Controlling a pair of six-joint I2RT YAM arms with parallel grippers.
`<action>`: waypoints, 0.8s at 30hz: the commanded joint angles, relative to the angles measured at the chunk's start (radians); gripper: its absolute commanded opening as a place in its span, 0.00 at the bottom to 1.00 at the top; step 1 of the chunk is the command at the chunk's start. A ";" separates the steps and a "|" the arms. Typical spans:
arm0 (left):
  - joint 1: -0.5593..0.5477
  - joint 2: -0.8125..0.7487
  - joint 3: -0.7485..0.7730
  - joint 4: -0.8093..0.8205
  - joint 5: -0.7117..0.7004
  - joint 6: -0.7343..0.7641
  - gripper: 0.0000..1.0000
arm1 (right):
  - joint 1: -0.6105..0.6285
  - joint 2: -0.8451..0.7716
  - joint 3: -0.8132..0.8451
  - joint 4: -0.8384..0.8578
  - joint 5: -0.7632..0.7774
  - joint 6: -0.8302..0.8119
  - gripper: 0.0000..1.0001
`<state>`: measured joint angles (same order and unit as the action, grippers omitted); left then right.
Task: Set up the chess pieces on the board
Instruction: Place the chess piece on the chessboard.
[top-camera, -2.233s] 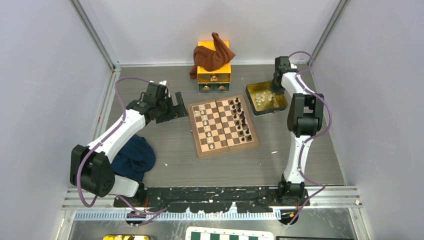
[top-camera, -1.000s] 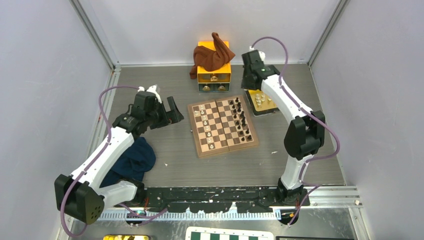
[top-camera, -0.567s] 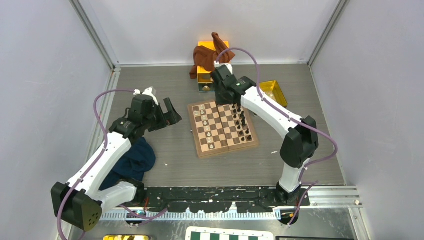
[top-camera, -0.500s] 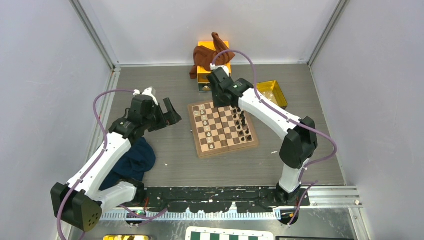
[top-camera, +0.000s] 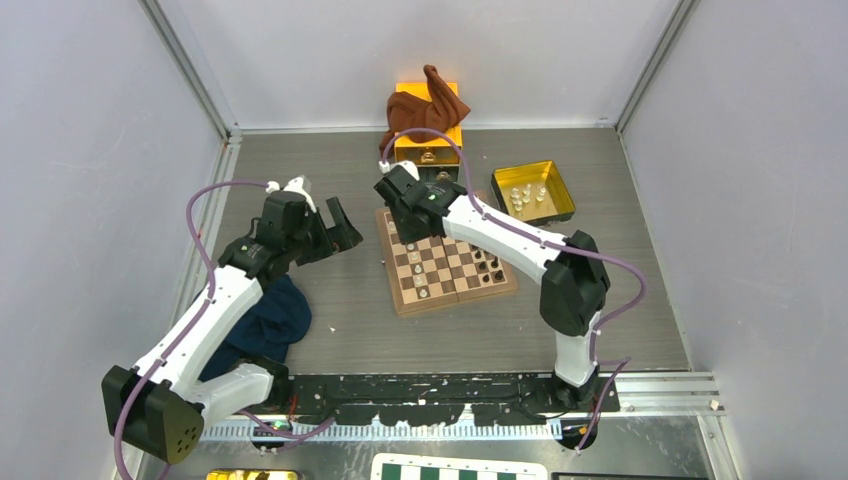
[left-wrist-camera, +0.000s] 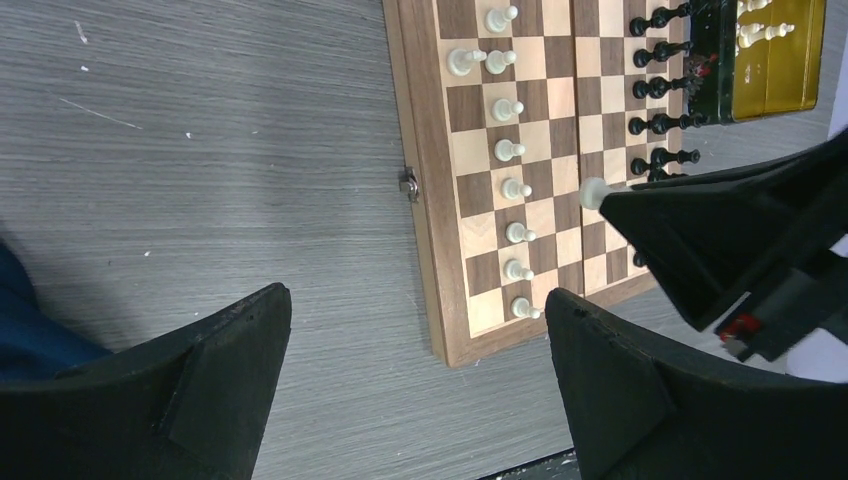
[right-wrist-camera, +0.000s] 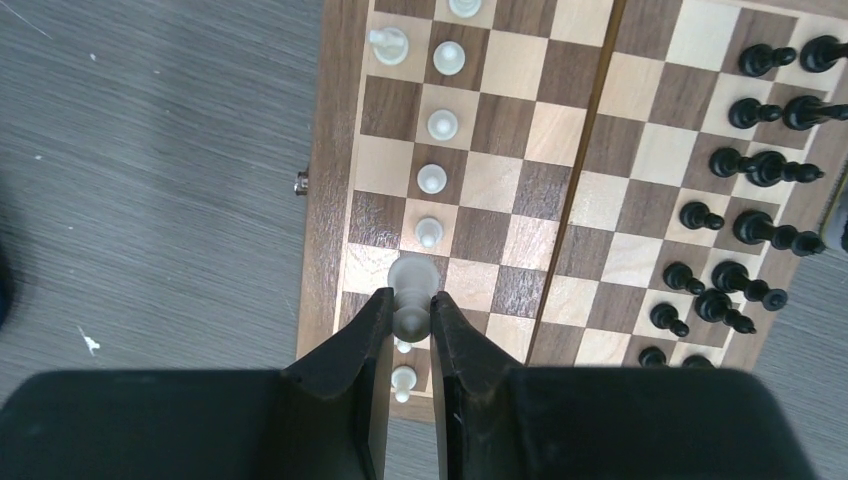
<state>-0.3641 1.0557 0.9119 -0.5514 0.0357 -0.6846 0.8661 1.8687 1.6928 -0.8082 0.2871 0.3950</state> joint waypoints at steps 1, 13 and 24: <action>0.007 -0.026 0.003 0.017 -0.016 -0.008 0.98 | 0.018 0.015 0.047 0.045 0.023 -0.023 0.01; 0.007 -0.019 0.002 0.017 -0.010 0.006 0.98 | 0.056 0.096 0.058 0.110 0.052 -0.066 0.01; 0.007 -0.007 0.006 0.015 -0.011 0.021 0.98 | 0.057 0.161 0.092 0.110 0.031 -0.067 0.01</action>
<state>-0.3641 1.0557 0.9115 -0.5514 0.0345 -0.6758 0.9199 2.0212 1.7283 -0.7315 0.3126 0.3393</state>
